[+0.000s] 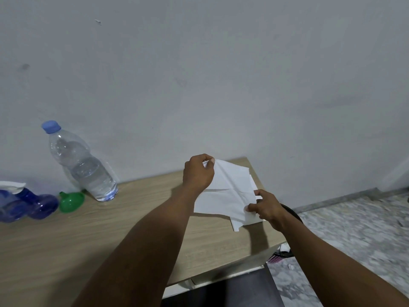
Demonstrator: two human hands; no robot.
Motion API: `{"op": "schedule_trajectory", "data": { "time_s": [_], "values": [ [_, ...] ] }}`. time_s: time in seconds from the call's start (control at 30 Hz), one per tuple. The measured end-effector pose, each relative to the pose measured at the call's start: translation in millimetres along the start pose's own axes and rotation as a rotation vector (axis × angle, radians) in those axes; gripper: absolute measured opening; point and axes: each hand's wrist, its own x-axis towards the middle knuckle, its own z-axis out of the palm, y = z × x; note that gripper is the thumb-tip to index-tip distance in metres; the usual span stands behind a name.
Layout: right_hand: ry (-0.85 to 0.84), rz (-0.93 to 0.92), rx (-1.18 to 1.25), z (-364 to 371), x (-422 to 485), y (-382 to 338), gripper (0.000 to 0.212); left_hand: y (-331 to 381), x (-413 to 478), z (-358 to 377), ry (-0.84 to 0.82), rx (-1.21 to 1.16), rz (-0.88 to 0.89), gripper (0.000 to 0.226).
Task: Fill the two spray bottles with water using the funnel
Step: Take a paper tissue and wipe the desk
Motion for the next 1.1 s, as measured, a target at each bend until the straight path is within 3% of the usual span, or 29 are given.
{"op": "schedule_trajectory", "data": {
  "time_s": [0.6,0.87,1.1],
  "values": [
    [-0.118,-0.008,0.026,-21,3,-13,0.024,-21,10,-23,-0.016,0.071,-0.009,0.025],
    [-0.085,-0.007,0.032,-21,4,-14,0.016,-20,7,-25,-0.025,0.054,-0.008,0.029],
    [0.042,0.01,0.008,-30,13,0,0.014,-25,15,-36,0.037,0.078,-0.015,0.028]
  ]
}}
